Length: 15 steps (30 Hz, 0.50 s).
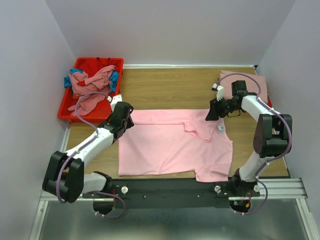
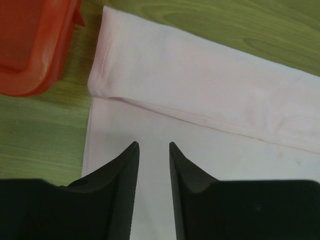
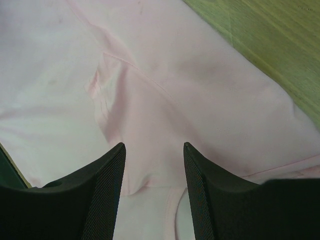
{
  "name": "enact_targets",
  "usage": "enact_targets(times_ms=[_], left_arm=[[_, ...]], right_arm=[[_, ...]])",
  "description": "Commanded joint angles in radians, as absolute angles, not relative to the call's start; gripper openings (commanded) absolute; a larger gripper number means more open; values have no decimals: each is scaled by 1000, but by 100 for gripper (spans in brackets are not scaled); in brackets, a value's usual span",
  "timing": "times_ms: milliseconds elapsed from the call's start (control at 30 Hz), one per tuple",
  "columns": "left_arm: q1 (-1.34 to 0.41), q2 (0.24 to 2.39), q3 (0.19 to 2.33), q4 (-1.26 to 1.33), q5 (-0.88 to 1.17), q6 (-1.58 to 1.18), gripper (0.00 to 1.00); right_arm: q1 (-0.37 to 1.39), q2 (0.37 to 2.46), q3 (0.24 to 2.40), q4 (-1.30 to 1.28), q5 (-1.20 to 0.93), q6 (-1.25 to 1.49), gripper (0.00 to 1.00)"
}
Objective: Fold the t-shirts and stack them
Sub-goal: Fold the tshirt
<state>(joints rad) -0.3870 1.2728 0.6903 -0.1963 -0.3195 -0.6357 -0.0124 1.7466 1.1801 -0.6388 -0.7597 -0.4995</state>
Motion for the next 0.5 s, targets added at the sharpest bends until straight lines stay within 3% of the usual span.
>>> enact_targets(times_ms=[0, 133, 467], left_arm=[[-380, 1194, 747, -204, -336, -548, 47], [-380, 1105, 784, -210, -281, -457, 59], [-380, 902, 887, -246, -290, -180, 69]], right_arm=[[-3, 1749, 1161, -653, -738, -525, 57], [-3, 1740, 1164, -650, -712, -528, 57], [-3, 1733, 1265, -647, -430, -477, 58]])
